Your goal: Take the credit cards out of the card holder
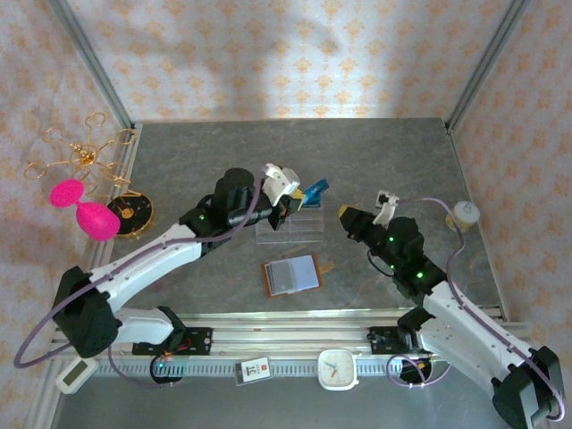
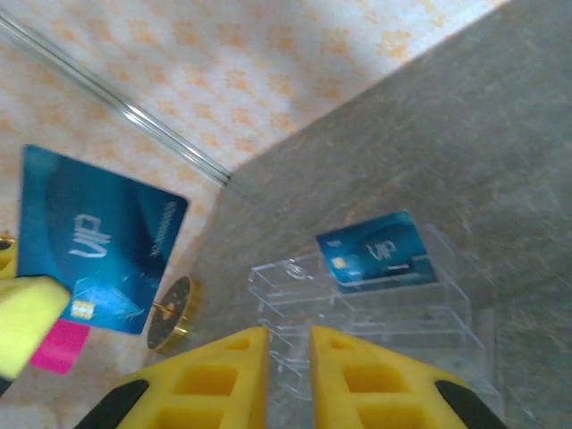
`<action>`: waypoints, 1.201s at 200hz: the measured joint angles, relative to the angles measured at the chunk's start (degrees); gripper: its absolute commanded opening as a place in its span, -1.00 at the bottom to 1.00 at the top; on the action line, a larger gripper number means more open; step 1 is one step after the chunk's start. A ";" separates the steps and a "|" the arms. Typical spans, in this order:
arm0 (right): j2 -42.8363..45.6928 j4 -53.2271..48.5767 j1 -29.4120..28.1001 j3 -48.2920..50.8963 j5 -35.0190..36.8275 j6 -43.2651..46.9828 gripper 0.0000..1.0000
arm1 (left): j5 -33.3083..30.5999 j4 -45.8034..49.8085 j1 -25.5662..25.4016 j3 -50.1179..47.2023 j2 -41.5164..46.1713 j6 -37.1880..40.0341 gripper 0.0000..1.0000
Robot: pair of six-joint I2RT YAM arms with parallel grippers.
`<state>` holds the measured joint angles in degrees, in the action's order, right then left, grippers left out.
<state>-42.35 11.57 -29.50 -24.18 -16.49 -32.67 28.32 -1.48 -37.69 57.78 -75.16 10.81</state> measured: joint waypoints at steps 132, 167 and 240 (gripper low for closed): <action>-7.41 -2.34 6.27 0.11 -5.66 1.92 -0.70 | 13.31 37.40 9.40 36.20 -29.79 38.40 -1.00; -8.17 -2.82 7.21 -1.90 -5.64 2.82 -0.71 | 14.16 41.18 9.62 36.76 -31.41 41.86 -1.00; -9.66 -3.10 7.43 -2.19 -5.64 3.39 -0.72 | 14.03 40.94 9.62 37.03 -32.83 42.82 -1.00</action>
<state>-52.01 8.47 -22.06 -26.37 -22.13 -29.28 42.35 39.46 -28.08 94.80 -107.98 53.63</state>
